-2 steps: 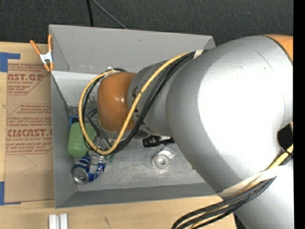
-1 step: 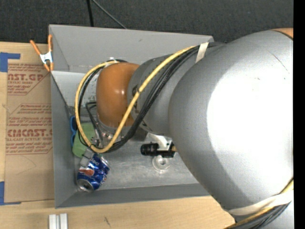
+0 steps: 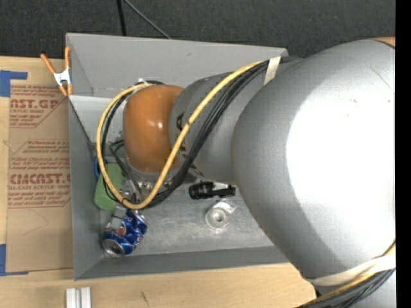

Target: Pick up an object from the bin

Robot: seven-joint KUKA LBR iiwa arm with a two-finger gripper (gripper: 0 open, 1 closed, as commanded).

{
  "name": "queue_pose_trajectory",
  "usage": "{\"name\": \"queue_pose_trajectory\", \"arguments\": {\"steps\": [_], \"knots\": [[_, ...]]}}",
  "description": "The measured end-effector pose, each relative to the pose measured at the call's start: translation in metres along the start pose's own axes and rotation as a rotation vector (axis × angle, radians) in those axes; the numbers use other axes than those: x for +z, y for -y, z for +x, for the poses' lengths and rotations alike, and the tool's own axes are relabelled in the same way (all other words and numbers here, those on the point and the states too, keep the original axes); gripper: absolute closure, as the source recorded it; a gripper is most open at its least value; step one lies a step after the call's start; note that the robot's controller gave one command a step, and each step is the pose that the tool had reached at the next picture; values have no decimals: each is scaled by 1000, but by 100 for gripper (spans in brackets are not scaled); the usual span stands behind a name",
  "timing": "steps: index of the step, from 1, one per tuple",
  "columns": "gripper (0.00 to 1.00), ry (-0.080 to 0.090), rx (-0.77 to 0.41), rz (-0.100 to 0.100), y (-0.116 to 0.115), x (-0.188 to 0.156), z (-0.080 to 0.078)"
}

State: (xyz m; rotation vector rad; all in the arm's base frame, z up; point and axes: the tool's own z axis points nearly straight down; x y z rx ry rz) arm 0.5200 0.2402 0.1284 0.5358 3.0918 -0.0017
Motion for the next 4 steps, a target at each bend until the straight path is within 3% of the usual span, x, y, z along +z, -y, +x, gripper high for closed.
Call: {"name": "queue_pose_trajectory", "arguments": {"steps": [1, 2, 3, 4], "knots": [[0, -6, 435, 4, 69, 11, 20], [0, 2, 63, -1, 4, 57, -1], [100, -3, 64, 1, 5, 58, 1], [100, 1, 67, -6, 3, -51, 12]]}}
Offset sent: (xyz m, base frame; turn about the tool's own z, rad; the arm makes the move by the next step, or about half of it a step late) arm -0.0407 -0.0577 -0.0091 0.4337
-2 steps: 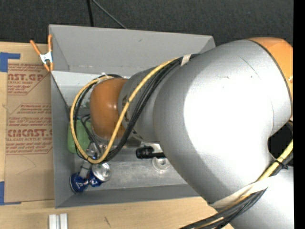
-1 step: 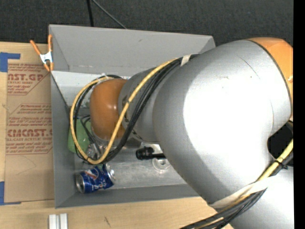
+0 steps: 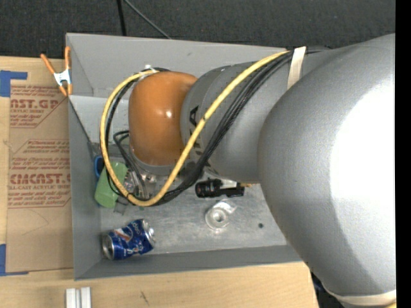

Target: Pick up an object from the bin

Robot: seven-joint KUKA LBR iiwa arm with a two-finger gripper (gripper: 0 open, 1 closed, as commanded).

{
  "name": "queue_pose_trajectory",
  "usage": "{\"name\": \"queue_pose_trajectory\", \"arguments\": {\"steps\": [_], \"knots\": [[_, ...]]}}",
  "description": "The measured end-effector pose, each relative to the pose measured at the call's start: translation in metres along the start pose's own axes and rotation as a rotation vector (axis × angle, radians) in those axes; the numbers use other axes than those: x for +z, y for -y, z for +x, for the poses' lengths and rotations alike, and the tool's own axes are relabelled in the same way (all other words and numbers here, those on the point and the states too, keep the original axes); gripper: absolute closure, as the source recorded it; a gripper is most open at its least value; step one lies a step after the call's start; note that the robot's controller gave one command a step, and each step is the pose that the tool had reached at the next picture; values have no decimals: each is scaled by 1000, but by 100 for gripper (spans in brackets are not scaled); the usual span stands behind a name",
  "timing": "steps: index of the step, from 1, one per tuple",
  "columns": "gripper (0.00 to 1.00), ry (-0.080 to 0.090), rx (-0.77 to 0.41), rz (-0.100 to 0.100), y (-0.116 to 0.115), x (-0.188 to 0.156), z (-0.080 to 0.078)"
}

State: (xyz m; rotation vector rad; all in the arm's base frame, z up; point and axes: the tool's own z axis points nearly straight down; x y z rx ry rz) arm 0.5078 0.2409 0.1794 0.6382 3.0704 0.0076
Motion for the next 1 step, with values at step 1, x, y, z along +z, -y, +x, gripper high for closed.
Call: {"name": "queue_pose_trajectory", "arguments": {"steps": [1], "knots": [[100, -3, -5, 5, -7, 12, -16]]}}
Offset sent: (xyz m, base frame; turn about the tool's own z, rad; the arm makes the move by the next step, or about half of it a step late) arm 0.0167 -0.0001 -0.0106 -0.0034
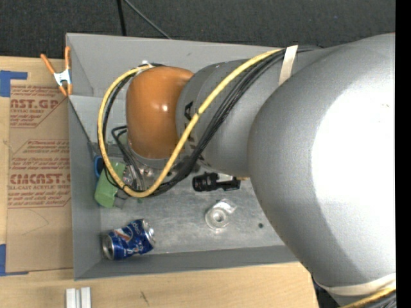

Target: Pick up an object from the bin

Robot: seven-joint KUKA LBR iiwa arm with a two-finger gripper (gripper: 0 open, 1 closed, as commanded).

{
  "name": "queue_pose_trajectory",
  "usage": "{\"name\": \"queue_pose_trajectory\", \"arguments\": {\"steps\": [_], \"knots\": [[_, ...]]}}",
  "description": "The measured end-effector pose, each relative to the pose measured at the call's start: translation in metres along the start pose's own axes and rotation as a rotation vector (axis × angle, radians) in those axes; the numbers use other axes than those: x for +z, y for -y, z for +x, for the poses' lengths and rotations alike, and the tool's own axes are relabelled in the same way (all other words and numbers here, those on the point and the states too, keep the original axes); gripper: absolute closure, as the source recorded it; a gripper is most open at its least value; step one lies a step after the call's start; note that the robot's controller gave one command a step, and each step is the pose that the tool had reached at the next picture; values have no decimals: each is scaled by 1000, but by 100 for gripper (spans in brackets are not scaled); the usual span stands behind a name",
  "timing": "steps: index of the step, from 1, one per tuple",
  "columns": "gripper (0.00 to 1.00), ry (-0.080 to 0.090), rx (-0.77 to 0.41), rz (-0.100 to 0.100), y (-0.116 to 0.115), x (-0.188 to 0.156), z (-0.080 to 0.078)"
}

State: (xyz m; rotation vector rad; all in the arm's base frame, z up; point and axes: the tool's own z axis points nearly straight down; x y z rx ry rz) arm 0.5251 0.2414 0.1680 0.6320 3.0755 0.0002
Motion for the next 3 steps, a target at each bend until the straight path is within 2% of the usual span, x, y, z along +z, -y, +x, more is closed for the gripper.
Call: {"name": "queue_pose_trajectory", "arguments": {"steps": [1, 2, 3], "knots": [[100, 0, -6, 0, -5, -3, -6], [100, -1, -104, 2, 2, 37, -33], [100, -2, -321, 4, 68, 94, -98]]}}
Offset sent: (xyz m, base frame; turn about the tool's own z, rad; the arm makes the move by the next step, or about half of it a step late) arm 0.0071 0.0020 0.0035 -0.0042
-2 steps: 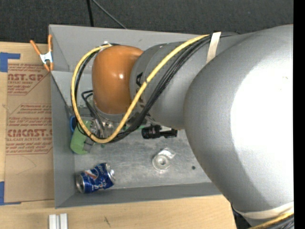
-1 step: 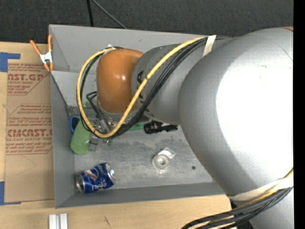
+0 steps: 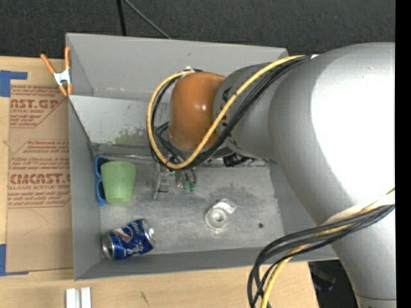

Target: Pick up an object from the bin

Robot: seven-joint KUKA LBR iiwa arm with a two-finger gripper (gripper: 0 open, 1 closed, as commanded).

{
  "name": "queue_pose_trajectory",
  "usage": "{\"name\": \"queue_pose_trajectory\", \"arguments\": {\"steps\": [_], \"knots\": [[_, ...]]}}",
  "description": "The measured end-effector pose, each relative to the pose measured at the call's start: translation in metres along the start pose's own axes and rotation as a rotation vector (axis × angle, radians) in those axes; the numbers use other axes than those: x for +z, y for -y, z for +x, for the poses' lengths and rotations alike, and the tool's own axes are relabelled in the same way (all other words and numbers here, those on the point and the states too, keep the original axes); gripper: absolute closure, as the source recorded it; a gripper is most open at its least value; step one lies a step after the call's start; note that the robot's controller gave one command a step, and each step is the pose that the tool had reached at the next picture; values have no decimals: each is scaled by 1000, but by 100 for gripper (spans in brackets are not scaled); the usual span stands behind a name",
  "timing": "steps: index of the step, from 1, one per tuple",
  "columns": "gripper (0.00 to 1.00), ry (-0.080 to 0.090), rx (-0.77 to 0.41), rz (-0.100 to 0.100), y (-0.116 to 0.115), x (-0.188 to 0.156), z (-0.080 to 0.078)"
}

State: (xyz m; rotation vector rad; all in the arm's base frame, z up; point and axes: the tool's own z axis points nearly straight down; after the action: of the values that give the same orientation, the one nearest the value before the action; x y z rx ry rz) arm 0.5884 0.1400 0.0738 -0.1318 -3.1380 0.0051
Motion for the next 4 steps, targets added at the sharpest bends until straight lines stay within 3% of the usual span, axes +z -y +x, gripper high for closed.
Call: {"name": "queue_pose_trajectory", "arguments": {"steps": [1, 2, 3, 4], "knots": [[0, 2, -2, -4, -4, -2, 0], [0, 1, 247, -5, -95, -5, 19], [100, 1, 247, -3, -93, -5, 18], [100, 4, 285, -3, -34, -74, 34]]}}
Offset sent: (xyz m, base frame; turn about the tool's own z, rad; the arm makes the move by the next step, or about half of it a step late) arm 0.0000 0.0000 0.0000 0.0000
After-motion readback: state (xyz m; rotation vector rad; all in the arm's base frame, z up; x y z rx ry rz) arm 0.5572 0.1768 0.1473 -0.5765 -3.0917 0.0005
